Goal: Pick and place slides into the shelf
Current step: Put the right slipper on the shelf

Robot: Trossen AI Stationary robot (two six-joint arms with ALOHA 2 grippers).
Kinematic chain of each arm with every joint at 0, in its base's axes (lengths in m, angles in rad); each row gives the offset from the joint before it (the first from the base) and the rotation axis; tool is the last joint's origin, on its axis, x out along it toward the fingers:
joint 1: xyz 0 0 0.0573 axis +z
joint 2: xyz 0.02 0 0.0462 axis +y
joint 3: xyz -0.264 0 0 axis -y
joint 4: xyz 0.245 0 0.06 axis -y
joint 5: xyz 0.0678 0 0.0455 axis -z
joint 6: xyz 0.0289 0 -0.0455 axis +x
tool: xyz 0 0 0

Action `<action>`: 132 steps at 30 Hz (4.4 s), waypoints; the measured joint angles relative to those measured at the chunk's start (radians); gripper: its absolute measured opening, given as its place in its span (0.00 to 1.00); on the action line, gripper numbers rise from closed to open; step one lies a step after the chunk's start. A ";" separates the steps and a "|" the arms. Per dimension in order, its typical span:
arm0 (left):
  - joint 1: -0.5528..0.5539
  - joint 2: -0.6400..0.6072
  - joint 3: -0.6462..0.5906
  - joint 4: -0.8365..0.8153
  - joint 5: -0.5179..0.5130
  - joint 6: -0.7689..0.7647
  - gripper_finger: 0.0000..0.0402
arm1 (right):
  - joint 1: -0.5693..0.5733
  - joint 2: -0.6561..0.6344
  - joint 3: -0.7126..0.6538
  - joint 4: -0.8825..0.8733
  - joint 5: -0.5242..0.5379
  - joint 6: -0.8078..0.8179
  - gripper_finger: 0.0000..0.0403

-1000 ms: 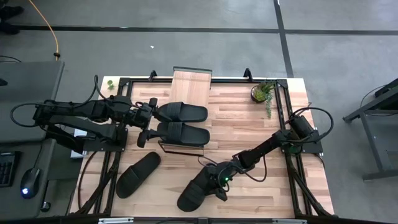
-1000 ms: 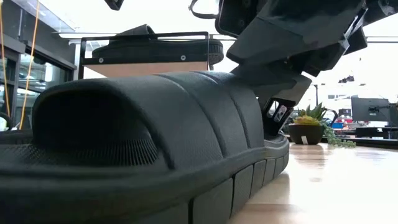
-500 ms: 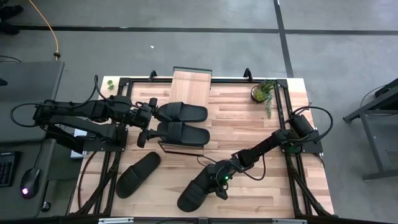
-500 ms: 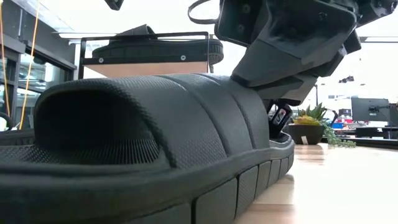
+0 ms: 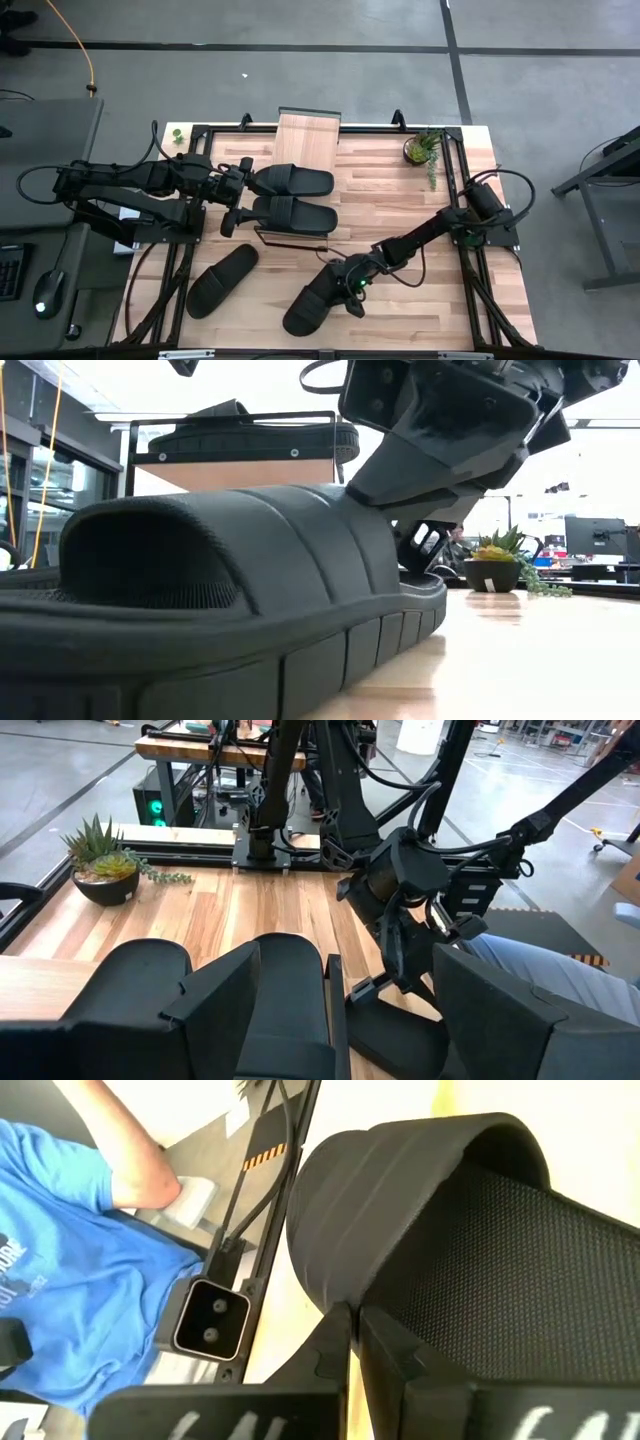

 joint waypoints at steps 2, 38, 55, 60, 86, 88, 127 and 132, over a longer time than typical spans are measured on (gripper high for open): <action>0.000 0.000 0.000 0.000 0.000 0.000 0.70 | 0.000 -0.005 0.000 0.003 0.003 -0.001 0.00; 0.000 0.085 0.000 0.001 -0.014 -0.016 0.70 | 0.035 -0.034 0.565 -0.715 0.059 -0.323 0.00; -0.001 0.114 0.001 0.007 0.076 0.233 0.70 | 0.033 -0.036 0.835 -0.858 -0.001 -0.467 0.00; 0.000 0.121 0.001 0.026 0.077 0.214 0.70 | 0.033 -0.036 0.871 -0.928 0.034 -0.485 0.00; -0.001 0.176 0.000 0.039 0.130 0.078 0.70 | 0.091 -0.034 0.837 -1.239 0.362 -0.320 0.00; -0.001 0.177 0.000 0.038 0.156 0.061 0.70 | 0.093 -0.035 0.819 -1.240 0.381 -0.305 0.00; -0.126 0.224 0.000 0.046 0.177 0.029 0.70 | 0.268 0.108 0.651 -1.011 0.284 -0.279 0.00; -0.126 0.224 0.000 0.047 0.177 0.029 0.70 | 0.256 0.116 0.651 -1.060 0.292 -0.253 0.00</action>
